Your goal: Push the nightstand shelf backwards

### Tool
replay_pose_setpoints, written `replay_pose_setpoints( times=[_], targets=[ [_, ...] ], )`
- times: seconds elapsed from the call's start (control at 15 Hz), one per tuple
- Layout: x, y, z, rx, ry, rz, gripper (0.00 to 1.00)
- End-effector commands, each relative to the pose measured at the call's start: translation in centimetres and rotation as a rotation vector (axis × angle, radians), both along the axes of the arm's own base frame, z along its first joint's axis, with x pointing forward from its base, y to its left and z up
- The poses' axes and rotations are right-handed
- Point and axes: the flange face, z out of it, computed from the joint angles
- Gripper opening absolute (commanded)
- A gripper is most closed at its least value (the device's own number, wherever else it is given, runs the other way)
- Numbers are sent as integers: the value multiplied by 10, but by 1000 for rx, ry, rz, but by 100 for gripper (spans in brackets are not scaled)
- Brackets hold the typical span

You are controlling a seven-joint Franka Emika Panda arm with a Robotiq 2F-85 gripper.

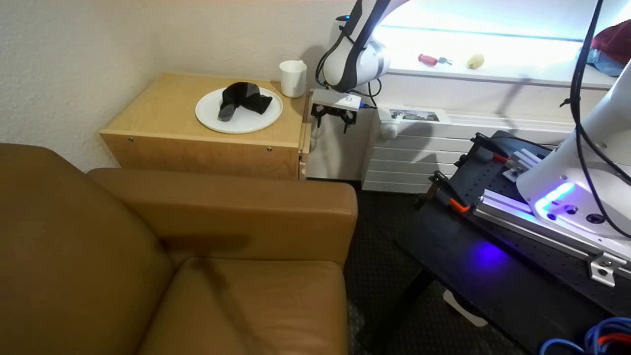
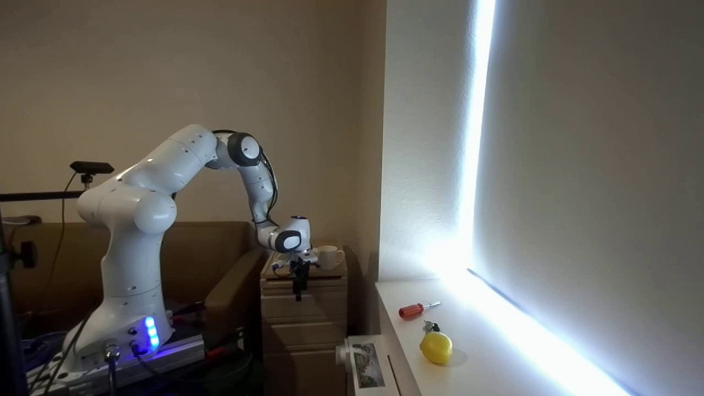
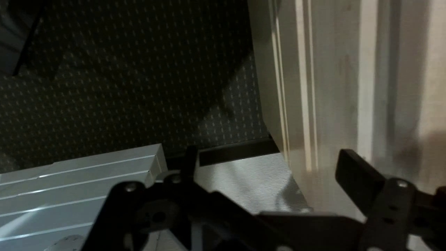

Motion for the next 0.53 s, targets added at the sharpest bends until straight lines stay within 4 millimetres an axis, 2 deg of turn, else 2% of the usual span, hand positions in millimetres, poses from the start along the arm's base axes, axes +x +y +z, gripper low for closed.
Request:
replay_pose_setpoints(
  times=[0.0, 0.27, 0.4, 0.47],
  targets=[
    [10, 2, 1, 0, 59, -69, 100],
    [-12, -51, 22, -123, 139, -247, 100],
    [-20, -66, 40, -135, 134, -299, 100],
    [-3, -58, 15, -130, 120, -254, 100]
  ],
)
